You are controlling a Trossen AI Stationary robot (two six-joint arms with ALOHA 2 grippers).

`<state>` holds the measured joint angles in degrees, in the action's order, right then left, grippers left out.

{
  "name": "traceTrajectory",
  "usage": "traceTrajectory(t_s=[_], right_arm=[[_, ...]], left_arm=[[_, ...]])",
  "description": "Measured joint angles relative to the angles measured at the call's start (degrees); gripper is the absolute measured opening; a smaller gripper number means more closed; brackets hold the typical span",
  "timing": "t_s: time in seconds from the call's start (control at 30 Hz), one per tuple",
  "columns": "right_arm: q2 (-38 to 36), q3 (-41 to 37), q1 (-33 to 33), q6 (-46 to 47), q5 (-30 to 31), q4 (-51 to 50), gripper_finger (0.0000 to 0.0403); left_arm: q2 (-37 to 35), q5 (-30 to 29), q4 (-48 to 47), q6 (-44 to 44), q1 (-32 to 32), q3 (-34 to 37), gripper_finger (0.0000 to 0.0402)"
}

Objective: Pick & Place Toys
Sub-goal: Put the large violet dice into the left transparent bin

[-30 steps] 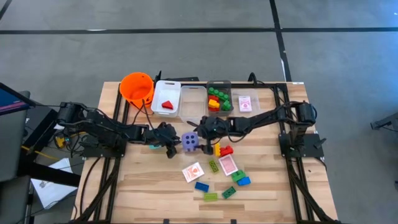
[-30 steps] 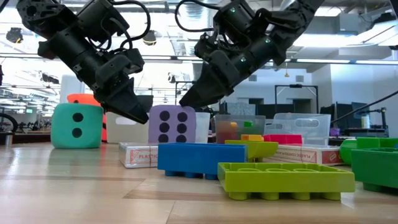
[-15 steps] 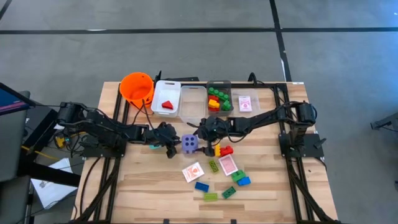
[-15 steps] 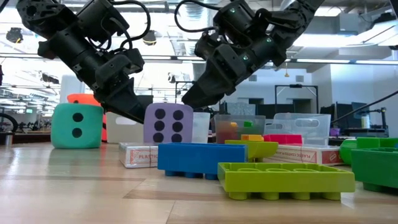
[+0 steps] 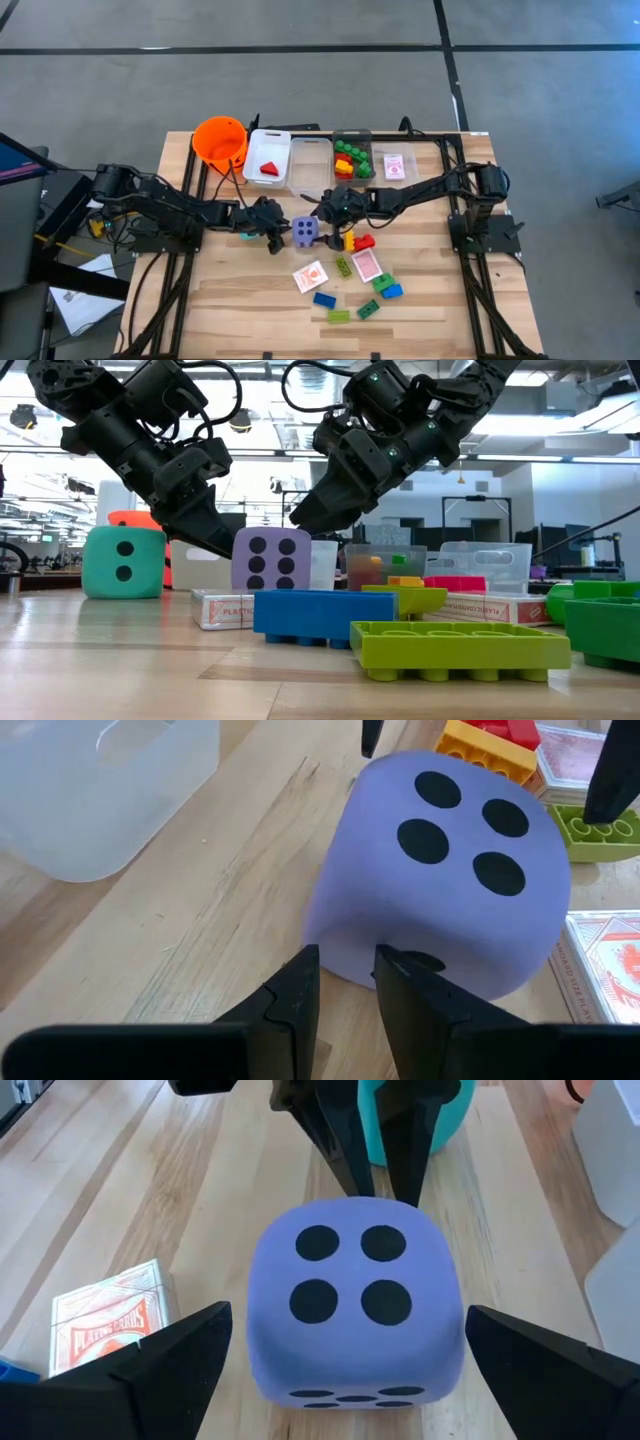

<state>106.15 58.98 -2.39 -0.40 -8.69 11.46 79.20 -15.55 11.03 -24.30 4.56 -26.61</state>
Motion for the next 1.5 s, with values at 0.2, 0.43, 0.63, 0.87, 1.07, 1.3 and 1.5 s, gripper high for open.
traceTrajectory(t_s=[0.2,0.43,0.63,0.87,1.07,1.3,1.5], right_arm=[[0.0,0.0,0.0,0.0,2.9,0.6,0.0395],[0.0,0.0,0.5,0.0,2.8,-0.4,0.0395],[0.0,0.0,1.3,-0.2,2.7,-0.9,0.0395],[0.0,0.0,1.7,-0.9,2.6,-0.9,0.0395],[0.0,0.0,1.6,-1.1,2.6,-1.0,0.0395],[0.0,0.0,1.6,-1.1,2.5,-1.4,0.0395],[0.0,0.1,1.6,-1.8,2.6,-3.4,0.0395]], left_arm=[[0.0,0.0,0.0,0.0,0.0,0.0,0.0092],[0.0,0.0,0.0,0.0,0.0,0.0,0.0092],[0.0,0.0,0.1,0.0,0.0,0.0,0.0092],[0.0,0.1,1.0,0.0,0.0,0.0,0.0092],[0.0,3.0,4.5,0.0,0.0,0.0,0.0092],[0.0,3.0,4.9,0.0,0.0,0.0,0.0092],[0.0,3.0,5.2,0.0,0.0,0.0,0.0092]])
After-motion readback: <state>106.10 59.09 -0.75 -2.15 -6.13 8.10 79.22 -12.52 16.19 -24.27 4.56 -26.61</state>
